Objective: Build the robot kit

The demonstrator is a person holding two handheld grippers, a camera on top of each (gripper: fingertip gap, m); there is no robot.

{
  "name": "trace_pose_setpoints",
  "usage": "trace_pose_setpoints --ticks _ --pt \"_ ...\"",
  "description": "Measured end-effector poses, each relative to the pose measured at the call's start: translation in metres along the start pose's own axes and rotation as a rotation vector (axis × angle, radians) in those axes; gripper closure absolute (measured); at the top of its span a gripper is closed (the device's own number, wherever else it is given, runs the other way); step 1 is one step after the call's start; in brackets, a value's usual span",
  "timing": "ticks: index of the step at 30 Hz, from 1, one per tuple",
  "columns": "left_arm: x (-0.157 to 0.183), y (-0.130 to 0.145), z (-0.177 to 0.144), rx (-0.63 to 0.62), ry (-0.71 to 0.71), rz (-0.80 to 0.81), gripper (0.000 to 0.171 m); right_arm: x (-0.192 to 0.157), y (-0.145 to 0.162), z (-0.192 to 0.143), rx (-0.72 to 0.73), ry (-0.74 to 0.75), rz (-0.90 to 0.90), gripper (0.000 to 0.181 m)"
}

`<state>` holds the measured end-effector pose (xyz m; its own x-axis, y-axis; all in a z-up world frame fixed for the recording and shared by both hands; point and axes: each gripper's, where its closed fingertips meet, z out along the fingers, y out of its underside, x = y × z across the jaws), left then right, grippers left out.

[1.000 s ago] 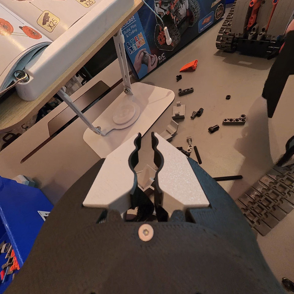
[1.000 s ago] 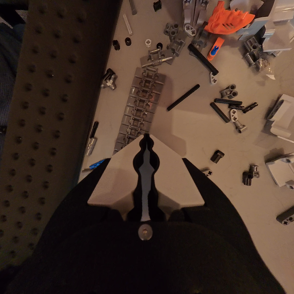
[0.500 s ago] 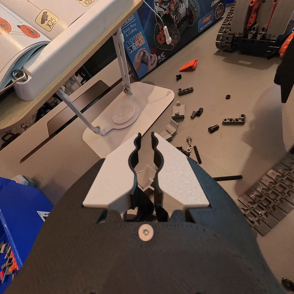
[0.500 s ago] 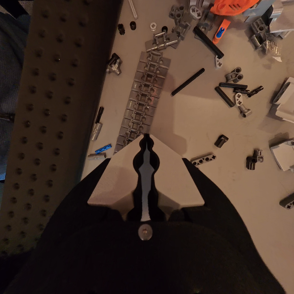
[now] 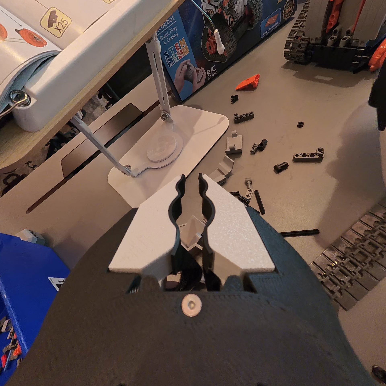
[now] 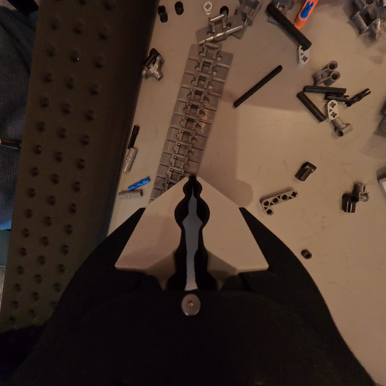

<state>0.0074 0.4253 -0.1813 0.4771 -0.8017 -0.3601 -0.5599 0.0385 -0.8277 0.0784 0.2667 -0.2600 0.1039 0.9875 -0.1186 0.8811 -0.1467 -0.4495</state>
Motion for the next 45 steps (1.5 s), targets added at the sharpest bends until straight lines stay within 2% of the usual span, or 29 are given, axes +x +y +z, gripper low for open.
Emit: trace_pose_setpoints --ticks 17,22,28,34,40,45 --pt "0.000 0.001 0.001 -0.005 0.002 -0.004 0.159 -0.006 0.011 -0.015 0.000 0.007 -0.003 0.181" --pt "0.002 0.002 0.003 -0.012 0.006 0.001 0.159 -0.006 0.019 -0.009 -0.012 0.006 0.010 0.181" --pt "0.000 0.002 0.004 -0.012 0.002 -0.007 0.159 -0.008 0.020 -0.024 0.021 0.019 0.017 0.181" --pt "0.003 0.003 0.006 -0.022 0.005 0.005 0.159 -0.012 0.031 -0.014 -0.007 -0.002 0.024 0.181" --pt "0.003 0.003 0.006 -0.022 0.004 0.004 0.159 -0.013 0.033 -0.026 0.008 0.011 0.028 0.181" --pt "0.004 0.004 0.006 -0.026 0.007 0.009 0.159 -0.016 0.041 -0.018 -0.012 -0.003 0.041 0.181"
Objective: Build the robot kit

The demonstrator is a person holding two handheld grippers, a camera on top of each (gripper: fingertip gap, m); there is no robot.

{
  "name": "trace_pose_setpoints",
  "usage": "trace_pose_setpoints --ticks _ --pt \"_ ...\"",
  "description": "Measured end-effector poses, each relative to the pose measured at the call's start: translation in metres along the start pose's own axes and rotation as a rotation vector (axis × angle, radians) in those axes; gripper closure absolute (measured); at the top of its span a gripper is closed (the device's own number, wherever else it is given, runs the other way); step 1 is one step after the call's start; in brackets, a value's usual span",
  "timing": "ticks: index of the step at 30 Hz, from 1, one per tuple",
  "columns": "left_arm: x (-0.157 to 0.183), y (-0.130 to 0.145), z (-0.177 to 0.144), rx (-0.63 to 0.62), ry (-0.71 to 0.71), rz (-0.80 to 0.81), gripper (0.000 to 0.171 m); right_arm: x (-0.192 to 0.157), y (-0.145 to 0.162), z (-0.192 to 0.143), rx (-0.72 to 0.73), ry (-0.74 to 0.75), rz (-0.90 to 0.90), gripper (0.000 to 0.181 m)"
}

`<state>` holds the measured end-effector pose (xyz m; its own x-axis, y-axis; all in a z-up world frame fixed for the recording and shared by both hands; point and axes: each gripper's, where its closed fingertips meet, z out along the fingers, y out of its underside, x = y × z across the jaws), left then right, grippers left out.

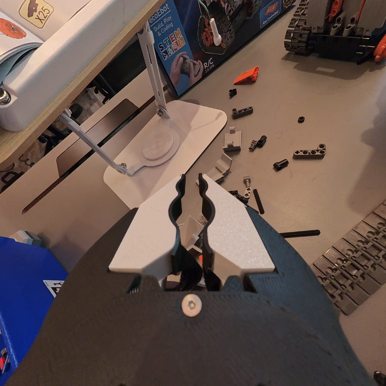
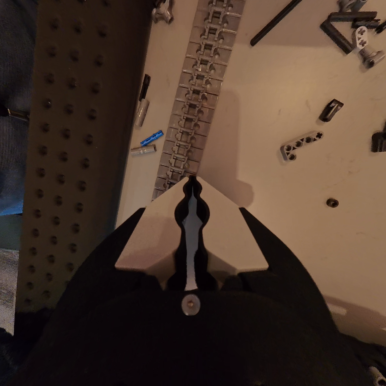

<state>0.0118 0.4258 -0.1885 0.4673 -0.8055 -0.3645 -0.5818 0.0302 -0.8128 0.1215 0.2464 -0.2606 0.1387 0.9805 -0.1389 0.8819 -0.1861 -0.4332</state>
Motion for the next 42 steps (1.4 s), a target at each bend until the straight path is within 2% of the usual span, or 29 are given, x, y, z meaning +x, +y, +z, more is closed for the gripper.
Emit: trace_pose_setpoints --ticks 16,22,28,33,38,42 --pt "-0.001 0.000 0.000 -0.001 -0.004 0.000 0.160 -0.004 0.013 -0.015 0.020 0.010 0.024 0.181" --pt "0.001 0.000 0.001 -0.006 -0.003 0.006 0.159 -0.005 0.021 -0.009 -0.004 0.003 0.036 0.181" --pt "0.000 0.000 0.001 -0.006 -0.005 0.005 0.159 -0.007 0.026 -0.022 0.017 0.018 0.046 0.181" --pt "0.002 0.000 0.002 -0.010 -0.004 0.010 0.159 -0.011 0.033 -0.014 -0.001 -0.006 0.057 0.181" --pt "0.001 0.000 0.001 -0.010 -0.006 0.007 0.159 -0.011 0.034 -0.025 0.017 0.008 0.057 0.181" --pt "0.003 0.001 0.003 -0.015 -0.004 0.012 0.159 -0.013 0.041 -0.019 -0.003 -0.007 0.068 0.181"
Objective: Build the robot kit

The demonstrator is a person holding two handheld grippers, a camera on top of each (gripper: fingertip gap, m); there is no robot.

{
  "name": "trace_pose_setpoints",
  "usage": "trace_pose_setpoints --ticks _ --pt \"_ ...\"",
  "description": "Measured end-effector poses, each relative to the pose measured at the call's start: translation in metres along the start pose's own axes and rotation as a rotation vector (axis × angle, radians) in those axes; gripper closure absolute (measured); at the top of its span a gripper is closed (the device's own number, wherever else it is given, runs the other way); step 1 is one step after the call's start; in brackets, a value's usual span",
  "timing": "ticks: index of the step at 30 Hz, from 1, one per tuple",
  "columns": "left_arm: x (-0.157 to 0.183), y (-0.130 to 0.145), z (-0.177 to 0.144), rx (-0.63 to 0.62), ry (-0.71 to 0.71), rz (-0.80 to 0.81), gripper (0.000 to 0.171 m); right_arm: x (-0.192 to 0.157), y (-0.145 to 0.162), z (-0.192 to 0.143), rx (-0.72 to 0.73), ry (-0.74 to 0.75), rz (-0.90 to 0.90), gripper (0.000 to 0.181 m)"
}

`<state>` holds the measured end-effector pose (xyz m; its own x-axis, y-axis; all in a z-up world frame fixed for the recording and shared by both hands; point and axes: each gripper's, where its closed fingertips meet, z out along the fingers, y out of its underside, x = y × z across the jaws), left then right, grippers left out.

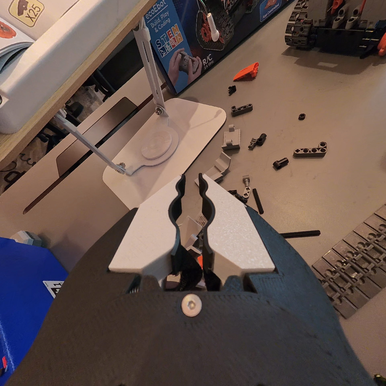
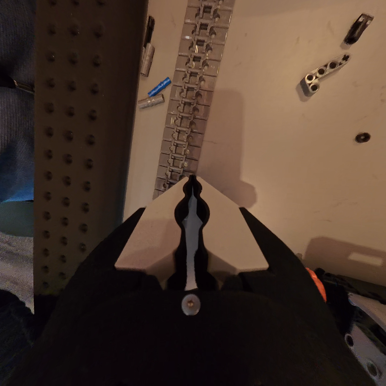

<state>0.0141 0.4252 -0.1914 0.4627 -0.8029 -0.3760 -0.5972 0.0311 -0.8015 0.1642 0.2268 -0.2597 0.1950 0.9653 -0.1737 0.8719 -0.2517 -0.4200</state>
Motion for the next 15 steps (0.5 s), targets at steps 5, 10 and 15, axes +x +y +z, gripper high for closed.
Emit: trace_pose_setpoints --ticks 5,10,15 --pt "0.000 0.000 0.000 0.001 -0.002 -0.002 0.159 0.000 0.002 -0.007 0.010 0.014 0.003 0.181" --pt "0.000 0.000 0.001 -0.003 -0.002 0.000 0.159 -0.002 0.010 -0.006 -0.001 0.003 0.015 0.181" --pt "0.000 0.000 0.000 -0.002 -0.004 -0.001 0.159 -0.002 0.014 -0.008 -0.009 0.017 0.018 0.181"
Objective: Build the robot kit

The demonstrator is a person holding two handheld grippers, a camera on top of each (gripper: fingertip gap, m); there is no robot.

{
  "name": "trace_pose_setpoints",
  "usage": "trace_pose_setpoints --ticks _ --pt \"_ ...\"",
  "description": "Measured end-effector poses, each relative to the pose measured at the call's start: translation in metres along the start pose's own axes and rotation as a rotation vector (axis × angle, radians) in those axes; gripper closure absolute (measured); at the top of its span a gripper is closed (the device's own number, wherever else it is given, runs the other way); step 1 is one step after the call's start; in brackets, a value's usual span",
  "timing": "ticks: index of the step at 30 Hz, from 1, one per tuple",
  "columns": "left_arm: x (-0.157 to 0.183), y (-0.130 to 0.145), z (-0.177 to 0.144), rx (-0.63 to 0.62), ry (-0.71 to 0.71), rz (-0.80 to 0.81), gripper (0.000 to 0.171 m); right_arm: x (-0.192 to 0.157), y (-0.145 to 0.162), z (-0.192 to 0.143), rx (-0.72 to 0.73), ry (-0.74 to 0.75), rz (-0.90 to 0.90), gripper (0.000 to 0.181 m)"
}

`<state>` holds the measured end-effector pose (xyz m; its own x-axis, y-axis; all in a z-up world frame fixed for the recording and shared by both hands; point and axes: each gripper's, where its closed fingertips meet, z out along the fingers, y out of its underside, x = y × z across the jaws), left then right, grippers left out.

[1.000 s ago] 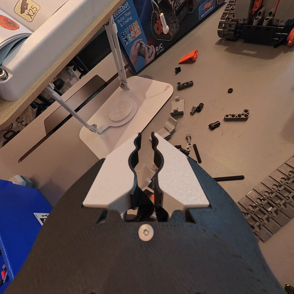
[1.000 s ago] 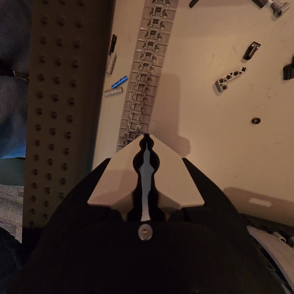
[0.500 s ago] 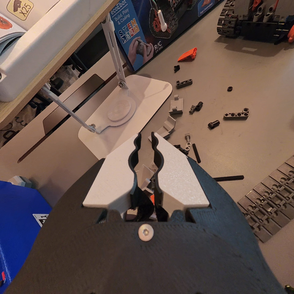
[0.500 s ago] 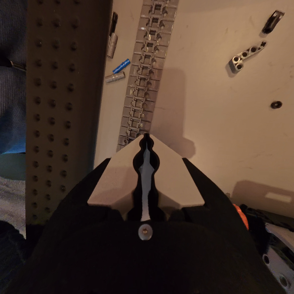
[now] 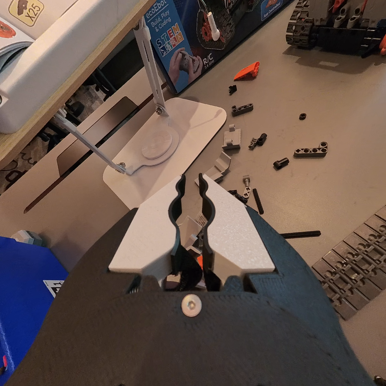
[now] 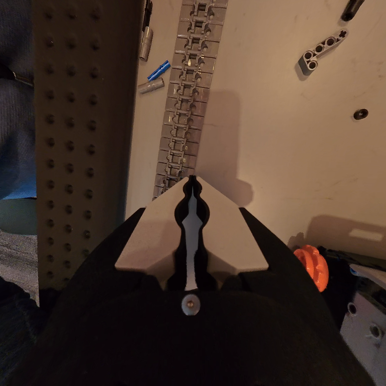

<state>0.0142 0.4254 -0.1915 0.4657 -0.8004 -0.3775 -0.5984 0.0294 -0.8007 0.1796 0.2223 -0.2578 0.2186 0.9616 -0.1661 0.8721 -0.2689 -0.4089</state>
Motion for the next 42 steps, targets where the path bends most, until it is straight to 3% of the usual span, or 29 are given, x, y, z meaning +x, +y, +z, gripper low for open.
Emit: trace_pose_setpoints --ticks 30,36,42 --pt "-0.007 0.001 -0.003 0.000 -0.020 -0.002 0.157 -0.009 0.029 -0.009 -0.018 -0.006 0.042 0.181" --pt "-0.031 -0.002 -0.033 0.040 -0.061 -0.009 0.154 0.003 -0.009 -0.022 0.094 0.112 -0.012 0.181" --pt "-0.039 0.014 -0.059 0.019 -0.065 0.000 0.154 0.025 -0.084 -0.007 0.221 0.233 -0.062 0.175"
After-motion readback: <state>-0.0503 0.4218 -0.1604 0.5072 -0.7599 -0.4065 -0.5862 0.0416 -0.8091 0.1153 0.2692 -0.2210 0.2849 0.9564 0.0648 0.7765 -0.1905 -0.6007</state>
